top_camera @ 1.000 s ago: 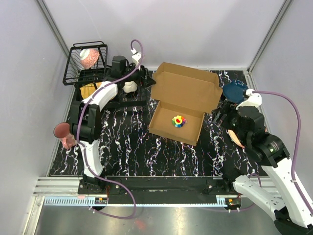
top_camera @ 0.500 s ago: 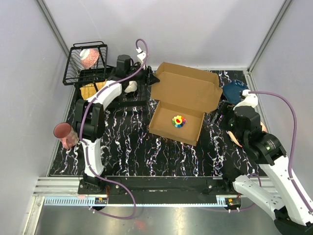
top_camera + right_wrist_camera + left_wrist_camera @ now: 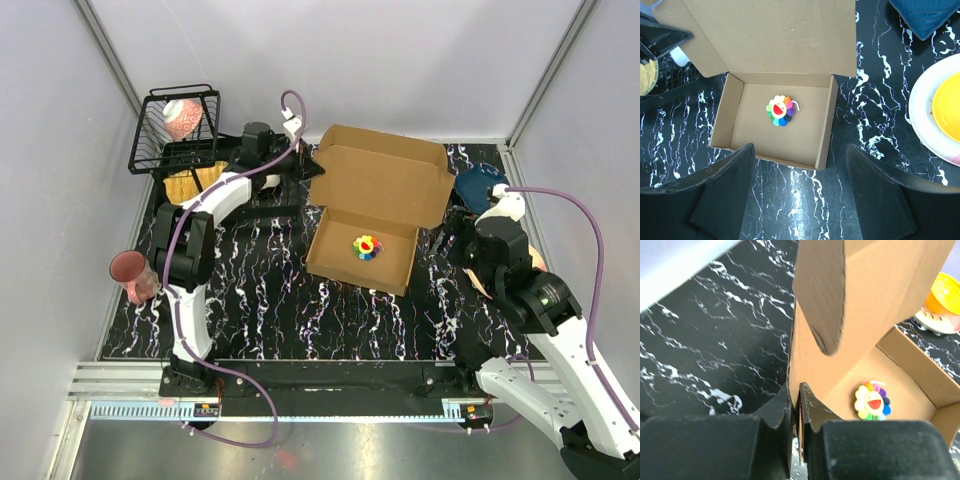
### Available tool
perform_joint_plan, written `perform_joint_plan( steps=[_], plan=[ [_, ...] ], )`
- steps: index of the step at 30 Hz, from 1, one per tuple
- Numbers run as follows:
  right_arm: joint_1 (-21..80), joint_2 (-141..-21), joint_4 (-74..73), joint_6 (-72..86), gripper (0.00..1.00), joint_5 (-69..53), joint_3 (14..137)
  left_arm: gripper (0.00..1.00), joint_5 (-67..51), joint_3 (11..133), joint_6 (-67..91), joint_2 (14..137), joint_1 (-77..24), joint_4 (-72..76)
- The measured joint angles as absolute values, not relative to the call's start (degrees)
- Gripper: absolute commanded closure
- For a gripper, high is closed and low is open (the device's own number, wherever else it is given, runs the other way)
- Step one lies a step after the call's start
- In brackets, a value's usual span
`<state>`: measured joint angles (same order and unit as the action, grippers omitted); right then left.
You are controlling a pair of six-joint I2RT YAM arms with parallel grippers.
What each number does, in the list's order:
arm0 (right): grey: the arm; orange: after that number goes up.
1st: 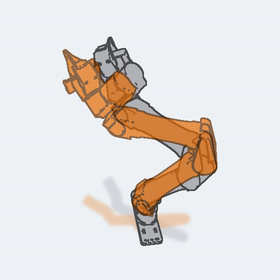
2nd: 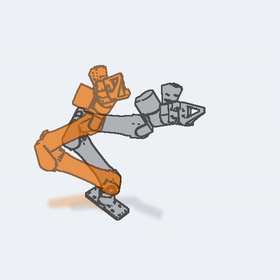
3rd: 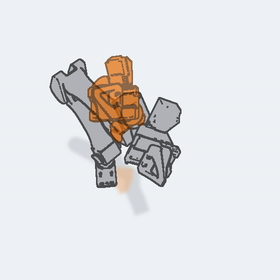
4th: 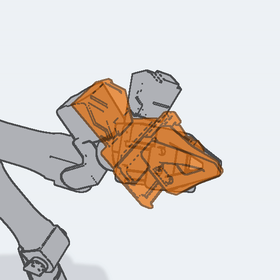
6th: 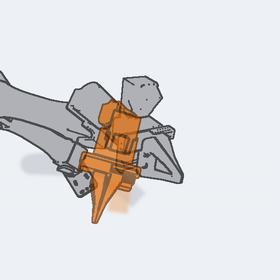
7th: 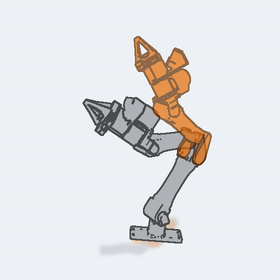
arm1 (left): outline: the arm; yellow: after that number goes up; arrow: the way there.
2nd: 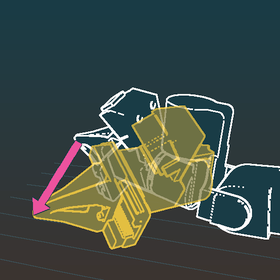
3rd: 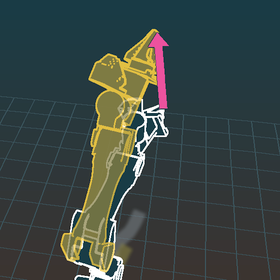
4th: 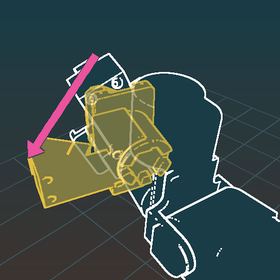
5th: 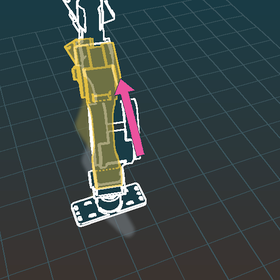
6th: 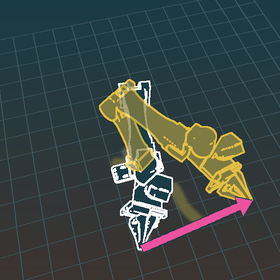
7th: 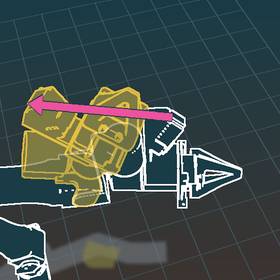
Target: Fold the paper box
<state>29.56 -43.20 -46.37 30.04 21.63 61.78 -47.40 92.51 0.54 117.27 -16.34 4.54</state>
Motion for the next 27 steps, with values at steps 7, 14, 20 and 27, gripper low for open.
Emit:
perform_joint_plan(
  steps=[7, 14, 20, 27],
  plan=[
    [29.56, -45.36, -46.09, 27.70, 0.19, 24.53, 62.54, 1.00, -45.91, 82.87, 1.21, 112.03, -17.26, 7.05],
    [29.56, -48.69, -44.25, 24.29, 0.18, 28.99, 63.13, 0.83, -44.73, 80.40, -0.80, 107.18, -17.67, 5.87],
    [29.56, -48.66, -43.46, 23.97, 0.18, 29.43, 64.07, 0.69, -44.29, 80.40, -1.72, 105.91, -17.65, 5.63],
    [29.56, -47.33, -43.40, 23.88, 0.17, 29.47, 64.55, 0.72, -44.05, 80.40, -1.67, 105.84, -17.65, 5.63]
  ],
)
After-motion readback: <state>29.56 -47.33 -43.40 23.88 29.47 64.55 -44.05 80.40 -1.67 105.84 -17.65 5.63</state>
